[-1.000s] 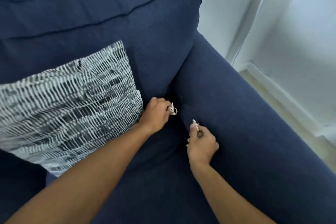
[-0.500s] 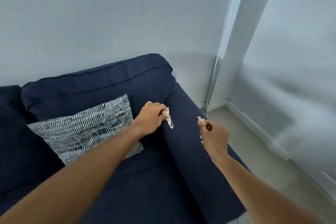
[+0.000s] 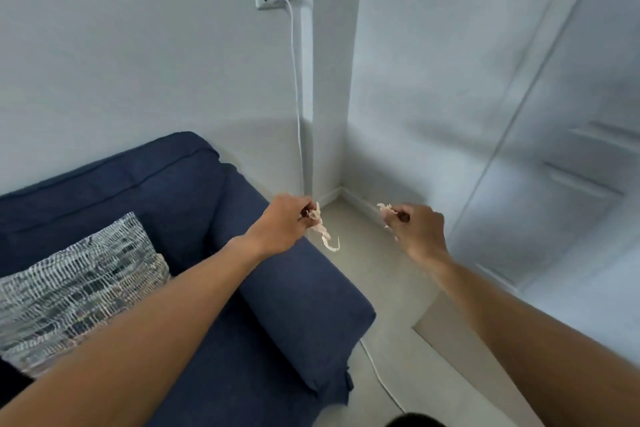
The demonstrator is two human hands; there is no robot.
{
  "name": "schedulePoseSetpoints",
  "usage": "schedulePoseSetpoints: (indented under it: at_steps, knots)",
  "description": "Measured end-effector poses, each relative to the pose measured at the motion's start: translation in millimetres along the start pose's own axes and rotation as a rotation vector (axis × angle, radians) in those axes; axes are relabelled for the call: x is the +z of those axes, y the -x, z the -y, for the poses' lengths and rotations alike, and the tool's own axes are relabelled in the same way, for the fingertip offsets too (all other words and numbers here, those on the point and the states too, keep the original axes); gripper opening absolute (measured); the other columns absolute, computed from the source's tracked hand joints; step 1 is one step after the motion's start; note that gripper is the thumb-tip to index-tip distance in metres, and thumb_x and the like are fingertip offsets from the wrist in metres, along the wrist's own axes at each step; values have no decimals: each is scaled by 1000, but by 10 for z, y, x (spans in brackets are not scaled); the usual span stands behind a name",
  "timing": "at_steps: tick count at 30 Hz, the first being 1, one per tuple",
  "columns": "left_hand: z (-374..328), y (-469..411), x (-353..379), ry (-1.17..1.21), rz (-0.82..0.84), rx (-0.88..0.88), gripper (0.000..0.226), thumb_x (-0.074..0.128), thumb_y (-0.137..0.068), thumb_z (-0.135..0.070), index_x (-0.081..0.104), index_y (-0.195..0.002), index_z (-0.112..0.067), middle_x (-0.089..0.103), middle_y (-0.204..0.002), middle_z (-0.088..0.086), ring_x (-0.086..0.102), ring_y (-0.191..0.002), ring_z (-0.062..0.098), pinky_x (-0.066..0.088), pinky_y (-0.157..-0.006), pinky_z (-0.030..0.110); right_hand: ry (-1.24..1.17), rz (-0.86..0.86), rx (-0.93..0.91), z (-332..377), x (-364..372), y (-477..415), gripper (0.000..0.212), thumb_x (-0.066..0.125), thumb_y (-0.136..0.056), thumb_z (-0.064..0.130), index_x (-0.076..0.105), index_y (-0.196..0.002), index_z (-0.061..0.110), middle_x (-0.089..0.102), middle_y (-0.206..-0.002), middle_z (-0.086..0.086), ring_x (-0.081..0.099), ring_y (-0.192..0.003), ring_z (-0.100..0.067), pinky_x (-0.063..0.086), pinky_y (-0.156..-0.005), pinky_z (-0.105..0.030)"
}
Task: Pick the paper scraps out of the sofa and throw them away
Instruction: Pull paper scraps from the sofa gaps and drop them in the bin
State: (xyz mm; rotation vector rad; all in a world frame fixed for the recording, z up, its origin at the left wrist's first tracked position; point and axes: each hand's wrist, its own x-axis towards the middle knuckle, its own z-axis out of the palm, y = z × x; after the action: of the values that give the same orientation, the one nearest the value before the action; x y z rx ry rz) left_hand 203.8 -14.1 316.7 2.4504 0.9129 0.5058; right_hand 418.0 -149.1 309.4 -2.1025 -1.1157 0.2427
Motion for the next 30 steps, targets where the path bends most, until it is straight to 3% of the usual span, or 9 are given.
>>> schedulePoseSetpoints:
  at_steps: [3,6,9,11,14,17,21,27,30]
  knots:
    - [-323,-110,309,24,36,87,6,68,-91,-15,69,-94,-10,71,-84,2,64,-76,18,49,-70,29,59,-47,55,-358,-306,121,30,65,-93,41,76,-81,15,65,-67,-2,59,-69,-20,31,-63,-28]
    - [-548,-181,660,28,78,110,8,67,-91,-16,69,-98,-11,68,-86,0,61,-78,18,49,-72,31,57,-59,105,-735,-517,267,40,63,-93,43,71,-72,9,67,-61,-3,66,-68,-24,43,-68,-33]
    - [-669,-214,1065,24,115,153,8,66,-91,-13,69,-98,-12,69,-87,1,54,-84,18,39,-72,29,85,-50,154,-1119,-649,486,34,64,-93,40,76,-79,12,72,-71,-4,67,-74,-22,41,-67,-23]
    - [-744,-191,1350,23,157,171,6,66,-91,-12,69,-95,-13,69,-87,1,53,-86,18,35,-73,26,109,-52,183,-1408,-676,670,31,65,-93,39,78,-85,12,74,-77,-6,68,-80,-22,39,-69,-26]
    - [-826,-77,1777,50,242,198,6,66,-90,-9,70,-89,-13,69,-83,3,58,-82,23,41,-72,33,138,-34,253,-1807,-668,982,32,63,-94,40,79,-89,13,75,-84,-7,67,-83,-24,43,-75,-33]
    - [-833,118,2260,68,333,208,6,67,-89,-7,70,-87,-12,71,-83,5,62,-78,24,49,-73,39,167,23,325,-2257,-532,1307,32,61,-94,44,79,-88,19,74,-82,-4,66,-80,-22,49,-73,-37]
    - [-734,413,2882,73,440,160,5,69,-89,-12,70,-94,-13,71,-88,4,65,-80,23,52,-73,40,161,68,463,-2794,-216,1722,36,59,-91,55,75,-91,23,70,-78,1,64,-78,-21,41,-64,-31]
    - [-489,964,3833,90,570,102,11,69,-90,-14,71,-99,-8,71,-90,8,62,-82,23,49,-76,34,106,129,601,-3400,355,2389,25,65,-92,45,75,-99,23,65,-86,5,61,-82,-17,40,-69,-27]
    - [-299,1244,4247,86,642,70,6,70,-89,-15,69,-94,-11,71,-86,7,62,-82,24,51,-77,40,102,181,677,-3671,647,2703,26,63,-92,47,75,-97,25,68,-89,5,62,-83,-17,45,-69,-28]
